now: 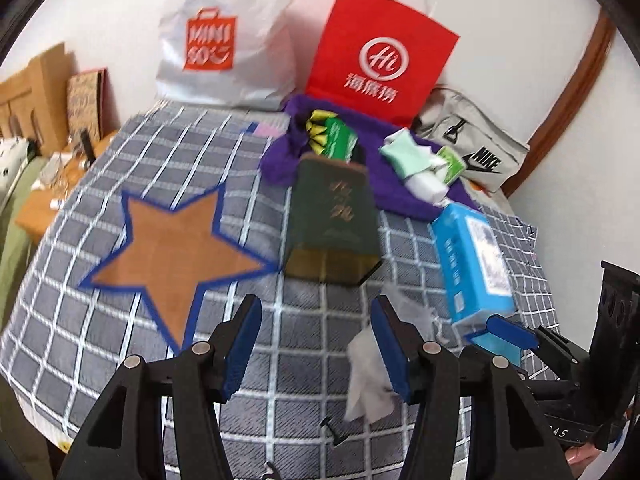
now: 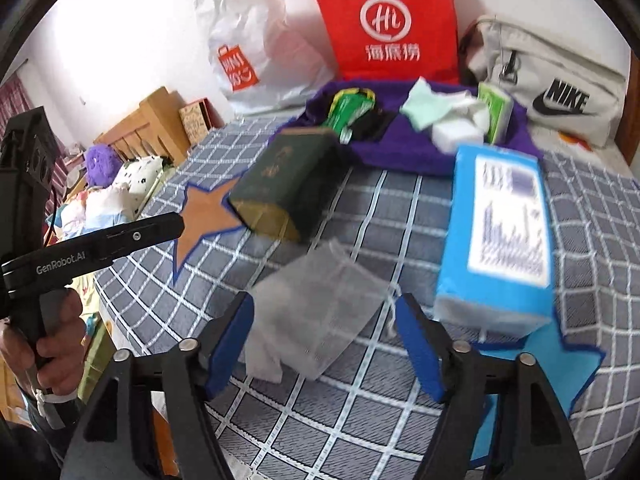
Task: Organize soft objects
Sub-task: 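Move both tools back from the towel toward the clear mesh bag, then grasp the clear mesh bag with the right tool while the left tool grasps a white tissue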
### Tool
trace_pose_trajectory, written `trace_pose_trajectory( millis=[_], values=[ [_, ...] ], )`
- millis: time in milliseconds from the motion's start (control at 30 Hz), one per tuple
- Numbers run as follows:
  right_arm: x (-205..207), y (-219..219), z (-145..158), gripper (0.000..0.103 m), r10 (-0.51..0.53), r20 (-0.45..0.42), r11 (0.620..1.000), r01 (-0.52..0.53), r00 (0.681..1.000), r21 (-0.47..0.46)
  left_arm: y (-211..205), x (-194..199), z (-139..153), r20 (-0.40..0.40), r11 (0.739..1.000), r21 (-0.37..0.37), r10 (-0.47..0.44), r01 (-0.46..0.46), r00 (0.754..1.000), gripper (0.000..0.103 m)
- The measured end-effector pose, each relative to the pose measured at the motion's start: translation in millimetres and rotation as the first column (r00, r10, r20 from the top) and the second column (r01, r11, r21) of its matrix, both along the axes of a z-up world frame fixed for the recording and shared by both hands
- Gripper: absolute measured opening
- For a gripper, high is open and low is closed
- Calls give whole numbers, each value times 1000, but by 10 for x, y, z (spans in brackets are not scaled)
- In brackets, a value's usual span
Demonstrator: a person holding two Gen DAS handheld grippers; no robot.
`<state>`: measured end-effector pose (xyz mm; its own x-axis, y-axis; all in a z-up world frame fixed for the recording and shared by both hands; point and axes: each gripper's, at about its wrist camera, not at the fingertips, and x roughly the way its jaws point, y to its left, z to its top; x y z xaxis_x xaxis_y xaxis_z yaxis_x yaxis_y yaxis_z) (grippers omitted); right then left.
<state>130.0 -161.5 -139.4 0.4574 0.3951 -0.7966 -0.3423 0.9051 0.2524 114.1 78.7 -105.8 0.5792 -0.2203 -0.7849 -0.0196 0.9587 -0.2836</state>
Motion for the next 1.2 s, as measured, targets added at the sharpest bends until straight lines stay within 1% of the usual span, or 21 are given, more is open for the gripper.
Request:
trace_pose_trajectory(
  millis=[100, 200, 300, 433, 533, 633, 700, 767, 800, 833, 867, 900, 933, 967, 1100, 1200],
  values=[
    [23, 69, -150, 78, -14, -29, 1000, 14, 999, -18, 85, -53, -135, -17, 1000, -15, 11, -11, 1000, 55],
    [71, 107, -285, 79, -34, -57, 999, 33, 998, -26, 124, -62, -222, -26, 1000, -9, 9, -9, 1000, 55],
    [169, 128, -407, 79, -76, -86, 997, 72, 993, -41, 151, -43, -283, -29, 1000, -3, 1, -1, 1000, 55],
    [289, 165, -526, 79, -117, -118, 992, 111, 986, -54, 193, -32, -341, -33, 1000, -17, -16, 15, 999, 55],
    [352, 233, -606, 80, -130, -145, 990, 120, 981, -78, 218, -11, -378, -37, 999, -26, -22, 22, 999, 55],
    [367, 326, -618, 81, -137, -106, 985, 124, 985, -118, 253, 9, -417, -44, 999, -34, -22, 21, 999, 55],
    [382, 337, -626, 79, -158, -93, 982, 148, 983, -115, 271, 22, -441, -51, 999, -38, -25, 23, 998, 55],
    [382, 343, -628, 71, -168, -71, 981, 159, 983, -109, 281, 32, -456, -55, 999, -38, -23, 21, 998, 55],
    [378, 359, -631, 62, -166, -51, 979, 159, 985, -128, 283, 36, -464, -58, 999, -38, -24, 22, 998, 55],
    [373, 387, -634, 49, -160, -26, 975, 154, 987, -162, 284, 40, -469, -59, 999, -39, -25, 23, 998, 55],
    [355, 431, -641, 42, -145, 7, 966, 143, 989, -218, 289, 45, -473, -61, 999, -39, -25, 23, 998, 55],
    [352, 461, -643, 30, -129, 26, 960, 132, 991, -245, 285, 48, -476, -63, 999, -39, -25, 23, 998, 55],
    [340, 481, -641, 14, -102, 32, 964, 107, 994, -244, 278, 49, -479, -65, 999, -37, -25, 23, 998, 55],
    [330, 487, -638, 6, -79, 22, 973, 82, 997, -215, 274, 52, -480, -66, 999, -36, -26, 23, 997, 55],
    [286, 470, -617, 4, -38, 25, 983, 42, 999, -180, 231, 35, -467, -71, 999, -22, -26, 24, 997, 55],
    [225, 393, -538, 4, -36, 20, 993, 38, 999, -110, 215, 5, -447, -73, 1000, -11, -24, 23, 997, 55]
  ],
)
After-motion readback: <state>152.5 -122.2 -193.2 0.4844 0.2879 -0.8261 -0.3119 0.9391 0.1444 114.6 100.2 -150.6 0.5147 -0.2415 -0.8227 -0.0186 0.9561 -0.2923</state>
